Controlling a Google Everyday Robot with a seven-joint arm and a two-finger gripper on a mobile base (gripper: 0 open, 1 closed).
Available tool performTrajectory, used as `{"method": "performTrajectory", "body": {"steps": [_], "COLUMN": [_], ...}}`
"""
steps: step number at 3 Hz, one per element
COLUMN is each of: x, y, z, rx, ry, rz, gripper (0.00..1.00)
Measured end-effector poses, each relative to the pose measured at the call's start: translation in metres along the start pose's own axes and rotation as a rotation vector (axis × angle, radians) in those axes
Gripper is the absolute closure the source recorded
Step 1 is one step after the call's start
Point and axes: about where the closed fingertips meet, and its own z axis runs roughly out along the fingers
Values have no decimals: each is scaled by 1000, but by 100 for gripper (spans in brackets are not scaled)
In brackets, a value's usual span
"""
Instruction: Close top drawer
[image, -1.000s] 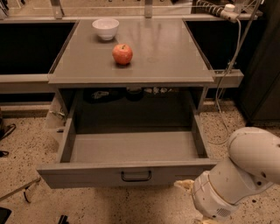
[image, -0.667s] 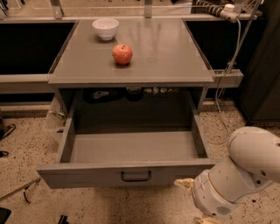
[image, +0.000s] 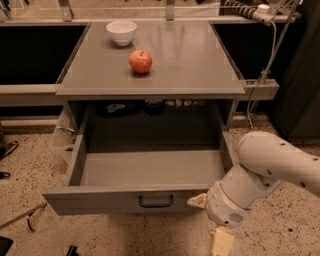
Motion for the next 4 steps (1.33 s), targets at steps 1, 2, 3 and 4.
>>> {"method": "performTrajectory", "body": {"steps": [1,2,3,4], "x": [-1,-1,-17,-17], "y": [2,1,-51,-51], "z": [2,2,-11,-11], "rx": [-12,-12,12,12], "ry": [1,1,-37,-37], "rz": [-3,-3,-14,-14], "gripper": [0,0,0,0]}}
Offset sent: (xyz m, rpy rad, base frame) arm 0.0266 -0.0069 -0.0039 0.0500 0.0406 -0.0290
